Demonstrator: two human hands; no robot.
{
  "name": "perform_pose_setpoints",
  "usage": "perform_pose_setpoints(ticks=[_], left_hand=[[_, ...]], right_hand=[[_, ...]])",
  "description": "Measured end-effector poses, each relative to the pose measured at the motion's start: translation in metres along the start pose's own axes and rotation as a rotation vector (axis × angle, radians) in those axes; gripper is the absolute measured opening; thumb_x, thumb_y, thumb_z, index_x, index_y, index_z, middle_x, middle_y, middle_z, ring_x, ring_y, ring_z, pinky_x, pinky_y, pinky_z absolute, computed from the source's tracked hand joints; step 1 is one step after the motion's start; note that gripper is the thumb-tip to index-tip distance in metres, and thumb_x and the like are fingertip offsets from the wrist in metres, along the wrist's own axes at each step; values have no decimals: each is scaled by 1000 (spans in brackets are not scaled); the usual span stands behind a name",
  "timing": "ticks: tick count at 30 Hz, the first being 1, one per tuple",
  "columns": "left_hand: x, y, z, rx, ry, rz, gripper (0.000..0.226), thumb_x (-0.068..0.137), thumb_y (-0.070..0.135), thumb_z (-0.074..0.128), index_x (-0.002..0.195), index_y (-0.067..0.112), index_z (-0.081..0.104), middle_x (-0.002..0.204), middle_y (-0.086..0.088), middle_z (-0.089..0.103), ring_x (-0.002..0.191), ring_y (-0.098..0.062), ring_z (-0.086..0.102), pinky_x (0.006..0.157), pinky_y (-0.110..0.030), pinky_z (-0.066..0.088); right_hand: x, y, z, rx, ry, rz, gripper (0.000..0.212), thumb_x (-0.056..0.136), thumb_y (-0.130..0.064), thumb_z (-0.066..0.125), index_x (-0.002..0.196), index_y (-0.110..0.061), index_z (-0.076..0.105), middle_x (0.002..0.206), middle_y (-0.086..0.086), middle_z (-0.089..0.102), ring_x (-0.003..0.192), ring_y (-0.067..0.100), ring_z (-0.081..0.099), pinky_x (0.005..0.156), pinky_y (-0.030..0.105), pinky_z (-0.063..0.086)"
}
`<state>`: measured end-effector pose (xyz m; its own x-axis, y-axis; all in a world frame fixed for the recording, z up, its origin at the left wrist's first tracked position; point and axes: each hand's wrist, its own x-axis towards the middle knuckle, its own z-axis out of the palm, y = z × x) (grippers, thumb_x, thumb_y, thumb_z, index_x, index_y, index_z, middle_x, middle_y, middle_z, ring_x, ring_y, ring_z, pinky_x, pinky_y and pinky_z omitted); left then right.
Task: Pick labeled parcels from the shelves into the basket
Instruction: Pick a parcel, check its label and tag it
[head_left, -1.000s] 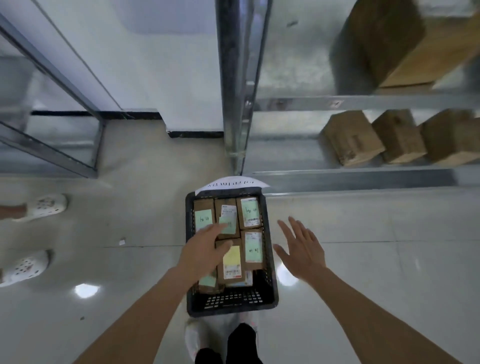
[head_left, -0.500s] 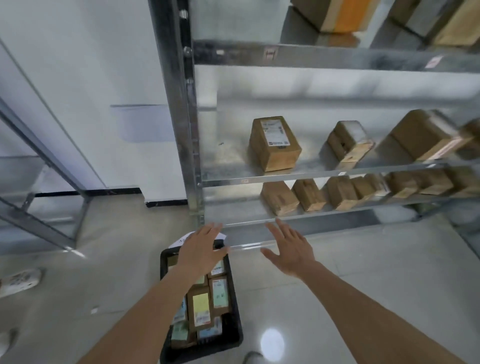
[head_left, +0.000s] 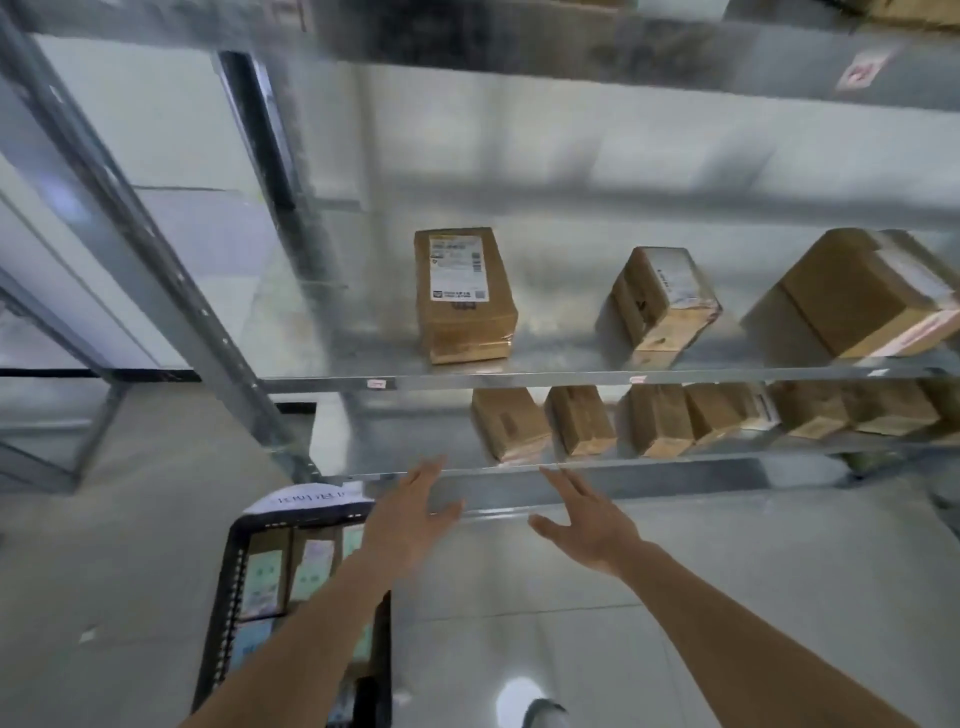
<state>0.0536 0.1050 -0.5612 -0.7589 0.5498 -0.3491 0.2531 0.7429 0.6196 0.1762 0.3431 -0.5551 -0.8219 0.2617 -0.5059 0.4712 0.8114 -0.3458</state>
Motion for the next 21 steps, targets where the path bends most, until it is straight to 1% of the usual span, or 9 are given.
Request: perform_pose_setpoints(ticks=[2,5,9,11,13,15,17,19,21], left_hand=[[29,7,43,-67,12,-41,71,91,55,58,152,42,25,157,13,31,140,-17,39,108,-38,41],[70,8,91,-59,34,-92,72,90,57,58,152,43,24,158,12,30,141,-14,37,111,-37,37],[123,6,118,-16,26,-128,71,93,54,55,153,43,20,161,11,24,145,-17,31,114,-40,33],[146,5,126,-13,57,-125,71,93,53,56,153,41,21,160,9,27,144,-19,32,112,-39,33],[168,3,137,-5,84,-143,71,93,52,56,154,40,22,159,9,28,143,-18,33,109,-38,32],[186,0,152,-16,99,-167,71,92,52,57,153,41,22,158,10,30,142,-17,35,107,-35,33],[203,-5,168,-41,117,-151,70,92,47,59,152,41,24,154,9,36,137,-18,42,96,-28,35],[221,-9,184,-44,129,-142,69,92,44,61,152,40,25,152,8,39,133,-18,45,87,-24,30],[241,-11,197,-88,134,-141,68,92,42,62,151,37,29,151,7,40,133,-17,45,87,-22,29]], right_hand=[[32,34,4,61,-26,-24,75,96,-67,48,158,-44,14,168,-11,15,151,24,30,117,50,35],[78,70,7,63,-18,-71,71,97,-64,50,157,-45,18,166,-13,20,148,21,33,116,48,37],[145,100,14,143,17,-114,68,96,-60,56,156,-41,28,163,-15,29,145,16,39,114,44,39],[172,112,20,176,52,-131,67,95,-59,58,154,-44,30,160,-16,34,141,12,43,109,37,40],[197,121,28,192,70,-149,65,95,-57,60,153,-48,31,156,-13,37,136,12,46,100,31,40],[224,128,38,171,74,-156,66,95,-55,62,153,-46,32,156,-11,37,134,16,49,96,31,41],[247,131,48,167,95,-163,68,95,-53,63,154,-40,32,158,-10,35,134,18,50,98,34,43],[268,135,57,221,136,-182,68,96,-50,64,154,-40,32,158,-11,35,135,18,50,103,36,46],[287,139,64,282,176,-198,68,95,-52,64,154,-43,29,160,-11,35,139,17,47,109,39,45]])
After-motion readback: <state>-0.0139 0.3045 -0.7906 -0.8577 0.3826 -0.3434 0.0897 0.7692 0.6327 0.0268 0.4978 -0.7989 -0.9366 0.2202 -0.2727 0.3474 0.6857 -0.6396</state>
